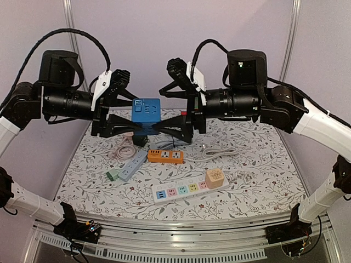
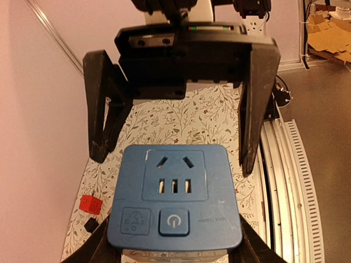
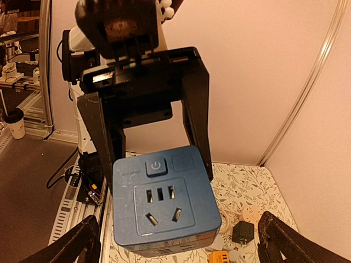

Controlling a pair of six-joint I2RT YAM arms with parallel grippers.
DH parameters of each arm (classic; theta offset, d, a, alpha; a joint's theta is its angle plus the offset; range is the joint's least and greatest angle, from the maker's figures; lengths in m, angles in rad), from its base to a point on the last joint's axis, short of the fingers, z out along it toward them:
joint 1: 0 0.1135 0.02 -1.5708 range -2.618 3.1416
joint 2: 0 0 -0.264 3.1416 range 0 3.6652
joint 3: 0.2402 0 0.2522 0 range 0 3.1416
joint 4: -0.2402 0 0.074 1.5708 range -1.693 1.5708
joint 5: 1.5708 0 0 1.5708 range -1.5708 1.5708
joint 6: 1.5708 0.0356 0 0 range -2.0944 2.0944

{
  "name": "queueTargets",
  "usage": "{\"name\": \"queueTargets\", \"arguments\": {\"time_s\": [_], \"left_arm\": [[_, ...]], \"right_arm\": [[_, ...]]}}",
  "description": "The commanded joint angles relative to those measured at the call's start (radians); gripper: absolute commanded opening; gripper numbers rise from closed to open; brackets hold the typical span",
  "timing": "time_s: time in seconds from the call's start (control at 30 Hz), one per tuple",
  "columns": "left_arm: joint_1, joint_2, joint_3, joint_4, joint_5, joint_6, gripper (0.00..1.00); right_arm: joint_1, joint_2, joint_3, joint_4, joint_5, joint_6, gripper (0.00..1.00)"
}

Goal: Insert the plug
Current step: Adjust the plug.

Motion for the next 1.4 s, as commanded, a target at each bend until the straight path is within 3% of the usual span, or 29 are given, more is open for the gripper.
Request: {"name": "queueTargets", "arguments": {"time_s": [0.0, 0.13, 0.33, 0.47, 0.7, 0.8, 0.83, 0.87, 0.9, 0.93, 0.97, 1.0, 1.07, 1.17, 1.37], "left_arm": [[-0.027, 0.036, 0.008, -0.049, -0.112, 0.048, 0.0], [-0.037, 0.044, 0.016, -0.058, -0.107, 0.048, 0.0], [-0.038, 0.037, 0.003, -0.061, -0.095, 0.041, 0.0], [-0.039, 0.04, 0.008, -0.061, -0.088, 0.036, 0.0], [-0.039, 0.036, 0.005, -0.069, -0.084, 0.038, 0.0], [-0.04, 0.034, 0.001, -0.068, -0.073, 0.033, 0.0], [-0.04, 0.033, 0.001, -0.066, -0.068, 0.029, 0.0], [-0.039, 0.026, 0.0, -0.062, -0.066, 0.023, 0.04], [-0.038, 0.019, -0.002, -0.055, -0.066, 0.015, 0.27], [-0.034, 0.002, -0.008, -0.047, -0.057, 0.012, 0.65], [-0.029, -0.012, -0.017, -0.04, -0.044, 0.012, 0.84], [-0.026, -0.031, -0.033, -0.029, -0.027, 0.014, 0.93], [-0.021, -0.075, -0.084, 0.024, 0.011, 0.013, 0.99], [-0.021, -0.11, -0.14, 0.13, 0.03, -0.048, 1.0], [-0.022, -0.09, -0.128, 0.089, 0.028, -0.072, 0.98]], "right_arm": [[0.0, 0.035, 0.146, -0.322, 0.059, -0.04, 0.99], [0.0, 0.103, 0.245, -0.449, 0.057, -0.094, 0.99], [0.001, 0.149, 0.293, -0.466, -0.005, -0.144, 0.99], [0.001, 0.178, 0.311, -0.462, 0.001, -0.146, 0.9], [0.001, 0.2, 0.321, -0.436, -0.007, -0.115, 0.53], [0.001, 0.2, 0.322, -0.415, -0.013, -0.104, 0.25], [0.002, 0.199, 0.322, -0.411, -0.016, -0.102, 0.09], [0.002, 0.193, 0.319, -0.407, -0.015, -0.101, 0.0], [0.0, 0.186, 0.311, -0.399, -0.018, -0.098, 0.0], [0.0, 0.174, 0.299, -0.386, -0.03, -0.093, 0.0], [-0.002, 0.163, 0.279, -0.364, -0.047, -0.09, 0.0], [-0.003, 0.136, 0.254, -0.332, -0.072, -0.084, 0.0], [-0.005, 0.096, 0.189, -0.237, -0.123, -0.058, 0.0], [-0.005, 0.04, 0.113, -0.106, -0.178, -0.01, 0.0], [-0.006, 0.024, 0.088, -0.058, -0.212, 0.035, 0.0]]}}
